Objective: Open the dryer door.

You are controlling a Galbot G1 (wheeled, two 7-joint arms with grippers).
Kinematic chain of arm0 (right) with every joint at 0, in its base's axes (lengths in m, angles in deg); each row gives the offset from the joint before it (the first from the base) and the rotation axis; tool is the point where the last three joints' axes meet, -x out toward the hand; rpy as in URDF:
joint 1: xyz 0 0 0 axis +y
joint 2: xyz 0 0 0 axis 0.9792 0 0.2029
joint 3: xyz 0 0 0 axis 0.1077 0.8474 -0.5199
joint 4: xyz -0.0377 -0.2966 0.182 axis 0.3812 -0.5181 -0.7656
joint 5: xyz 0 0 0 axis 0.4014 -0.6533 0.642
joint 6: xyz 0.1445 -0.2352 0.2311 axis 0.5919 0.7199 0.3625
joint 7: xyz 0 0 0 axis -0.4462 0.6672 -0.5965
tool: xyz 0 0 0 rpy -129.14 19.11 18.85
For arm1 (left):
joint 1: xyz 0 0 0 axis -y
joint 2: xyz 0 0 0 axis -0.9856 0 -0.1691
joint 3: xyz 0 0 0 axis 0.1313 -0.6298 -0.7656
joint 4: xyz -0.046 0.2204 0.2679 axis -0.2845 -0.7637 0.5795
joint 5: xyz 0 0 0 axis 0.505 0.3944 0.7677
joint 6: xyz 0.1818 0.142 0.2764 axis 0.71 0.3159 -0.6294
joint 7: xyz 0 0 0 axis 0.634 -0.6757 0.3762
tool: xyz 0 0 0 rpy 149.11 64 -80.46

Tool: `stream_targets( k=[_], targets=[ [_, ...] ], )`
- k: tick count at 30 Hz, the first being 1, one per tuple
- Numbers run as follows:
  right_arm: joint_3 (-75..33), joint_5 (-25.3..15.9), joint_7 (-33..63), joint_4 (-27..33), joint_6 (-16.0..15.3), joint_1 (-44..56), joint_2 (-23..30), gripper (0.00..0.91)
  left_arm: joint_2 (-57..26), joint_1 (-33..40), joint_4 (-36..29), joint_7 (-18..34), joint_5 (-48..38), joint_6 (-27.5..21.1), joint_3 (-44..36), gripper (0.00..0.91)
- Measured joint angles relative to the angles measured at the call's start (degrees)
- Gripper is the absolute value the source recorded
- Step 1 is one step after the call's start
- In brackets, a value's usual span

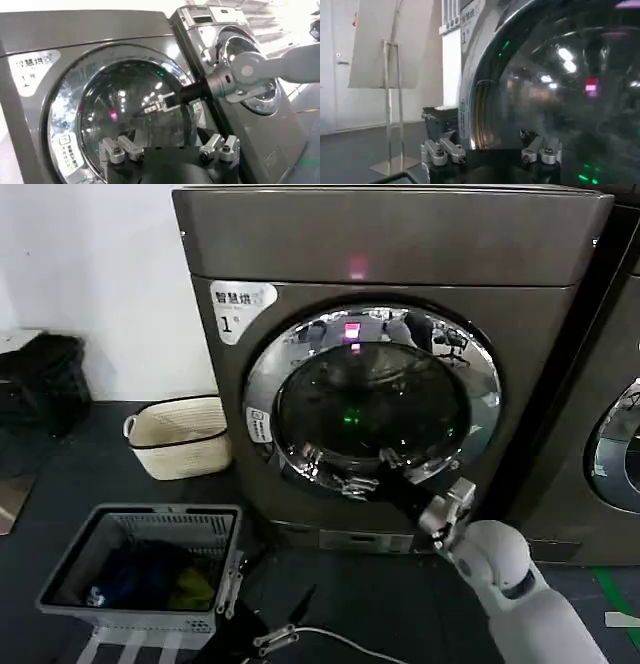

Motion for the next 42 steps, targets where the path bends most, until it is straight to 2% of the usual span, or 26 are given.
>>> stream_targets(
  k=[29, 42],
  targets=[
    [8.2, -7.3, 3.6, 11.1, 2.0, -9.2, 9.8, 0.907, 0.9, -0.1, 0.3, 0.0, -0.1, 0.1, 0.3, 0.907],
    [10.2, -7.9, 3.5, 15.4, 2.5, -12.6, 12.0, 0.907, 1.3, 0.1, 0.7, 0.0, 0.3, 0.2, 0.3, 0.907]
  ],
)
